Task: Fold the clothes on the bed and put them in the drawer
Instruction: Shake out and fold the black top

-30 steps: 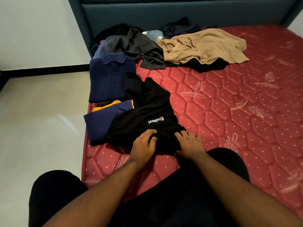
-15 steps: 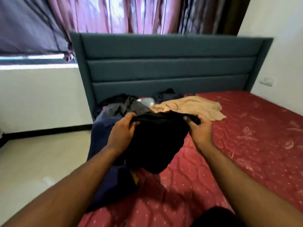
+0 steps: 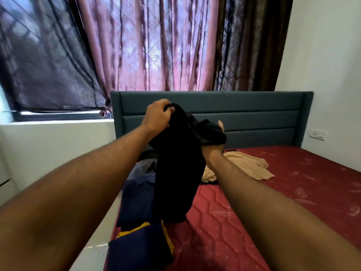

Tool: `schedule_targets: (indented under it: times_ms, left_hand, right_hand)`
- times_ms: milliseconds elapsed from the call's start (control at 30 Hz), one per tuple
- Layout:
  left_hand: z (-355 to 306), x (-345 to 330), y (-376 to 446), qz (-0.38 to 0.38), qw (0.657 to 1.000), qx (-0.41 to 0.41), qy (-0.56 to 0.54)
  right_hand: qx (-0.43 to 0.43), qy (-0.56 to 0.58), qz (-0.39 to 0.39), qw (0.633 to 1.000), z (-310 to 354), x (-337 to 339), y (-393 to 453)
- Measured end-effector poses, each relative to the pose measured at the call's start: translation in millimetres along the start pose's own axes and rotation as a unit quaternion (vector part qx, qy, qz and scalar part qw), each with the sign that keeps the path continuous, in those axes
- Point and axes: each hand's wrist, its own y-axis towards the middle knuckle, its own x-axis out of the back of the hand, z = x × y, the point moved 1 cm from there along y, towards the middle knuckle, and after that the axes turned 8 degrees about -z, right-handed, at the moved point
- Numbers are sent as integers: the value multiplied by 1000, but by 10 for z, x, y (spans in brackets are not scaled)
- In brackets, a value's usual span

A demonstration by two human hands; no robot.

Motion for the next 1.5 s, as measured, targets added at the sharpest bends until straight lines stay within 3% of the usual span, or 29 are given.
schedule_targets:
  times_ms: [33, 67, 133, 200, 367, 433, 500, 600, 667, 733, 833, 933, 1100, 1167, 1300, 1433, 1500]
  left_hand:
    - [12, 71, 12, 6, 1000, 8, -10]
    - [31, 169, 19, 8, 1000, 16, -18]
    - [45, 359, 87, -8, 998, 34, -46]
    - [29, 571, 192, -38, 996, 48, -60]
    - [-285, 1003, 589, -85, 990, -46, -98]
    - [-402, 1083, 716, -30, 990, -29, -137]
    - [-414, 1025, 773, 86, 986, 43, -135]
    - [-141, 716, 698, 204, 966, 155, -41]
    - [92, 446, 620, 236, 956, 174, -8]
    - [285, 242, 625, 200, 968, 147, 27]
    - [435, -104, 766, 124, 986, 109, -7]
    - [314, -266, 1005, 68, 993, 81, -45]
    - [-146, -135, 1292, -75, 995, -27, -52]
    - [-200, -101, 1075, -104, 992, -50, -57]
    - [22, -210, 94, -72, 991, -83, -77]
    - [674, -505, -1572, 73, 991, -89, -73]
    - [1134, -708, -2591, 189, 981, -31, -37]
  right_hand:
    - [-26, 49, 39, 998, 169, -50, 2]
    - [-60, 92, 18, 994, 172, -118, 106]
    - [-45, 99, -60, 992, 370, -87, 222]
    - [40, 155, -87, 983, 743, 69, 273]
    - [123, 200, -6, 972, 1773, 555, 405]
    - [105, 128, 36, 986, 1928, 731, 493]
    - [36, -5, 91, 995, 1857, 781, 578]
    - [-82, -177, 153, 969, 1537, 748, 698]
    - [-85, -251, 160, 951, 1330, 693, 810]
    - [-40, -248, 119, 961, 1190, 621, 934]
    - [-3, -208, 25, 978, 953, 608, 1132]
    - [-40, -52, 27, 997, 960, 695, 1287]
    - [22, 125, 28, 992, 1420, 1030, 1289]
    - [42, 128, 27, 991, 1421, 1192, 1090]
    - [45, 70, 59, 995, 897, 1534, 396]
    - [7, -50, 156, 987, -500, 1777, -616]
    - [-69, -174, 244, 952, -1429, 1786, -1122]
